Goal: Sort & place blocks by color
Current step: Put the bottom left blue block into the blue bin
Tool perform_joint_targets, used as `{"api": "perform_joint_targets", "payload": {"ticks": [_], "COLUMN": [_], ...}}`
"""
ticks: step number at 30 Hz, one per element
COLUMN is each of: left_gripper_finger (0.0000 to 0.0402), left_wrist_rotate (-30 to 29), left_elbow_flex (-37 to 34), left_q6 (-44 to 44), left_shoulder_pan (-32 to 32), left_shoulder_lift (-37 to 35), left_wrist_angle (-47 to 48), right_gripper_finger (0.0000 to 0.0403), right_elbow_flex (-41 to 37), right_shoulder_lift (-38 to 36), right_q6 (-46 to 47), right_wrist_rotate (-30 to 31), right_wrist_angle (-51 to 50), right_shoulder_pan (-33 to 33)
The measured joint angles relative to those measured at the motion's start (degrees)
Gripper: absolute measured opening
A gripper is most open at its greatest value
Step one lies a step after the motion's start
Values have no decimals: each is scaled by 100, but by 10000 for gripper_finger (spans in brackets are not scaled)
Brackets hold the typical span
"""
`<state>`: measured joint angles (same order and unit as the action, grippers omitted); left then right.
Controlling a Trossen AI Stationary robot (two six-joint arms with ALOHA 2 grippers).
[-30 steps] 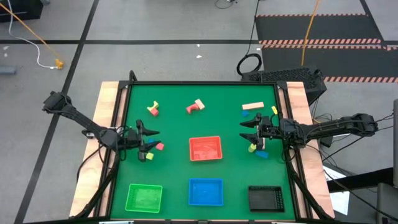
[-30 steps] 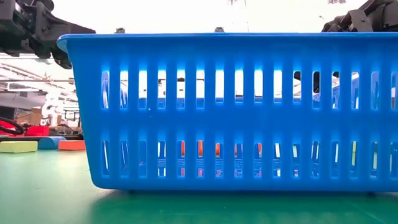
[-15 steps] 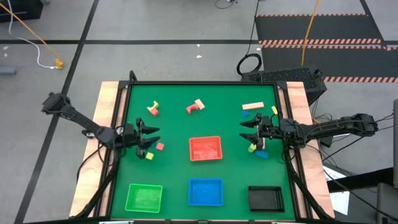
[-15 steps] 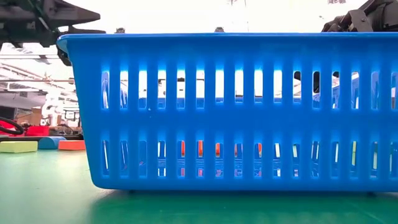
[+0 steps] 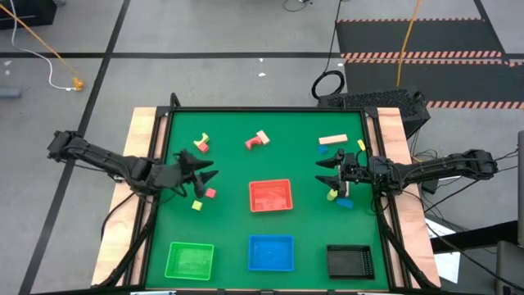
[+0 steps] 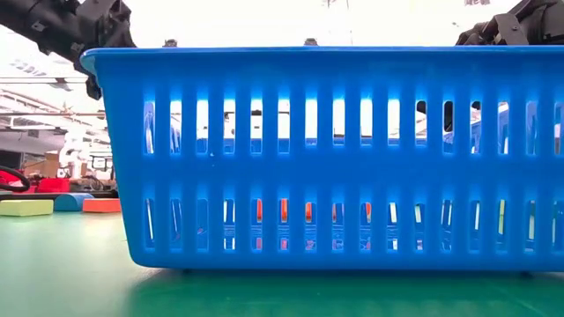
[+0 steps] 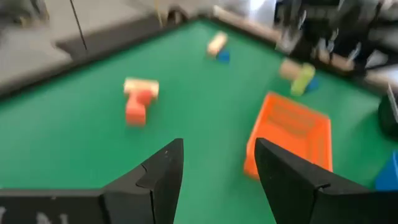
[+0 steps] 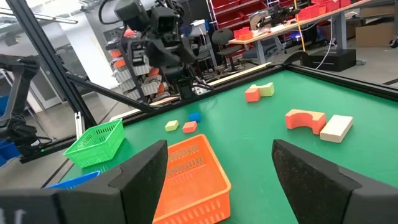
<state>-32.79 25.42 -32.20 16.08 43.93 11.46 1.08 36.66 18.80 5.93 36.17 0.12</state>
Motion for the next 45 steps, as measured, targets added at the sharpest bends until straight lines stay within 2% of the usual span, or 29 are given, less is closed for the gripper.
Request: {"api": "perform_joint_targets", "payload": {"ticks": [6,9,15,25,31,35,41,45], "left_gripper_finger": [198,198,198,198,200,221,266,279], "left_wrist_rotate": [2335,2844,2866,2609,2432,2249,2335,2306], "left_elbow_flex": [40,40,40,40,36,45,33,53], "left_q6": [166,352,438,1412,1207,1165,1455,1461], "left_shoulder_pan": [-213,-209,-214,-215,-303,-507,-677,-675], "left_shoulder_lift": [754,1063,1269,1312,1497,1768,2204,2321], "left_wrist_angle": [253,478,1021,2116,2452,2427,2398,2373], "right_gripper_finger": [281,281,281,281,281,281,281,281], "right_elbow_flex": [0,0,0,0,0,0,0,0], "right_shoulder_lift": [1,0,-1,1,1,1,-2,1], "right_q6": [0,1,1,-2,-2,-2,-1,0], "right_wrist_rotate": [0,1,0,0,0,0,0,0], "right_wrist_angle": [2,2,2,2,2,10,47,43], "right_shoulder_pan": [0,-1,0,0,-2,-2,-1,-2]}}
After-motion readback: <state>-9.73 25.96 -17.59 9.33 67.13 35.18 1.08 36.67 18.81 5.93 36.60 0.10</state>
